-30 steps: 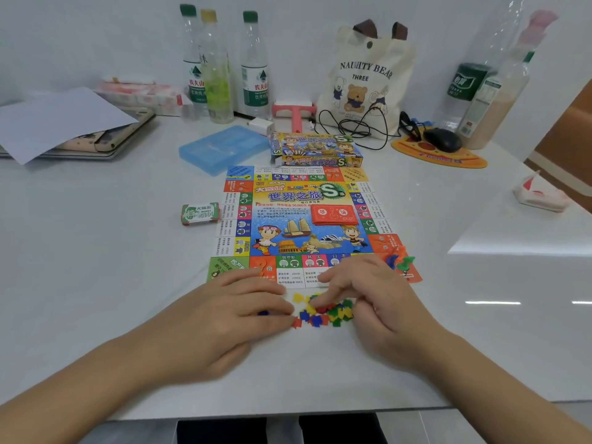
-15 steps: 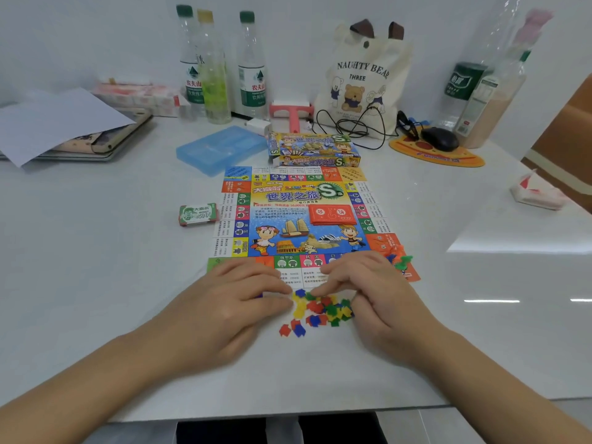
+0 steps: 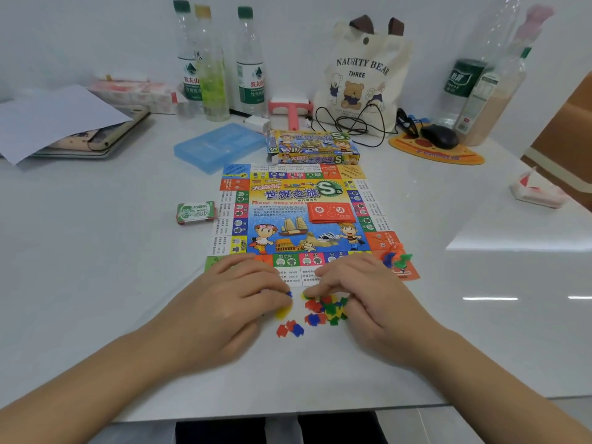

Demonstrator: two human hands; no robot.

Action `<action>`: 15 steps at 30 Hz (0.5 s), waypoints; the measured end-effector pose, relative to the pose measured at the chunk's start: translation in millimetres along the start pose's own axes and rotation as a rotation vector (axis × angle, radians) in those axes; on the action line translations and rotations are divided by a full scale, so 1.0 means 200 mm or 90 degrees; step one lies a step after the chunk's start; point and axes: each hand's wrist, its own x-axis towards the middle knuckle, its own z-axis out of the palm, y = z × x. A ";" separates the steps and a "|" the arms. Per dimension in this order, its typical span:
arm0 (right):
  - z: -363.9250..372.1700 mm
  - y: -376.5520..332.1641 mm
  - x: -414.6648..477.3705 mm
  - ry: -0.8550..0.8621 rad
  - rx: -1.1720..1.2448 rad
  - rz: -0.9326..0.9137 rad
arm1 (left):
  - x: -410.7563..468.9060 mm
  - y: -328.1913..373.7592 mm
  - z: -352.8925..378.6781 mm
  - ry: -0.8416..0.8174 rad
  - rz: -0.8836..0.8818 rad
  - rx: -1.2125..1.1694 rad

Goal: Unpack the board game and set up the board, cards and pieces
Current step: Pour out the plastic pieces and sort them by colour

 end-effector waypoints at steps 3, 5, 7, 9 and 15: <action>-0.01 -0.01 0.00 -0.048 -0.002 -0.034 | 0.01 0.00 0.01 -0.003 -0.061 0.021; -0.01 -0.01 0.00 -0.076 0.001 -0.047 | 0.00 0.00 0.02 -0.015 -0.098 0.034; -0.01 -0.02 0.00 -0.092 0.006 -0.057 | 0.00 0.00 0.02 -0.014 -0.121 0.036; -0.01 -0.02 0.00 -0.102 0.004 -0.070 | -0.01 0.00 0.02 -0.002 -0.139 0.025; 0.00 -0.05 0.02 -0.138 -0.021 -0.097 | -0.03 0.00 0.02 0.062 -0.144 -0.003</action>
